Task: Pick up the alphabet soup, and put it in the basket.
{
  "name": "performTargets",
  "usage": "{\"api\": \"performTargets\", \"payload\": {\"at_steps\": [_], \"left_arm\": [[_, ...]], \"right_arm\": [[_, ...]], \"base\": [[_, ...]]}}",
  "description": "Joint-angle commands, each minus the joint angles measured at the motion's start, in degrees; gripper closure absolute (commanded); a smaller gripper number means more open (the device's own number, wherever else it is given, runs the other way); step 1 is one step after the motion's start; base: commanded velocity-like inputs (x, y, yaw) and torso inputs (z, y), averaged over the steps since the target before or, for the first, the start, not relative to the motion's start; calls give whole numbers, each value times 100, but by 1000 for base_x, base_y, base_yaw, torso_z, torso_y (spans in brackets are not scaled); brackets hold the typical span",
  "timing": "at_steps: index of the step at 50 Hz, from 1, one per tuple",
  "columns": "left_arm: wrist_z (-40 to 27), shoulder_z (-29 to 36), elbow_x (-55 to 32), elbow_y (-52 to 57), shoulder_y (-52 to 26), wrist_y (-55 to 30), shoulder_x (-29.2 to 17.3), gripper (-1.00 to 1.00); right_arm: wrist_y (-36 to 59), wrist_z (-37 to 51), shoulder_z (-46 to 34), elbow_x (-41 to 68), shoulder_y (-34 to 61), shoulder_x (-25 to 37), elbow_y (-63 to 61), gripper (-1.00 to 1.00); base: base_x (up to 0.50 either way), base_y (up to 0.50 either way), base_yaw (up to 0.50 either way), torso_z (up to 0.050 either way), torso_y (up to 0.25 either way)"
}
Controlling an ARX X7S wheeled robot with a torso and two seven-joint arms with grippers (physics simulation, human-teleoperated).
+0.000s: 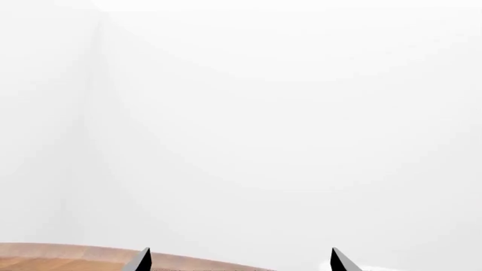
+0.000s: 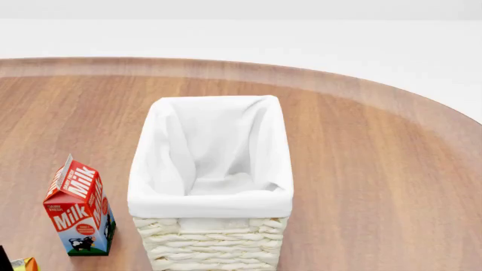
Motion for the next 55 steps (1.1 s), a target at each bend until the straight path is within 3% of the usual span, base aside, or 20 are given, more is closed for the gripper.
{"api": "performTargets", "payload": {"at_steps": [1,9,27,35,55], "left_arm": [[-13,33,13,-77,-69,-36,17,-100],[-37,27,20,-27,-39,-25,2,-100],[-75,31,44,19,-8,9,-19,-100],[-86,36,42,27,-4,10,-32,-100],[-93,71,37,-24,-58,6,-45,-100]], "right_arm": [[625,730,468,-34,-129,414,-1258,100],[1459,1211,753,171,121,609,-1915,100],[4204,2167,1038,2061,2669,505,-2352,100],[5622,2838,970,2815,4295,168,-1939,100],[7474,3485,301,3067,6668,-891,-351,100]], "base": [[0,0,0,0,0],[0,0,0,0,0],[0,0,0,0,1],[0,0,0,0,0],[0,0,0,0,1]]}}
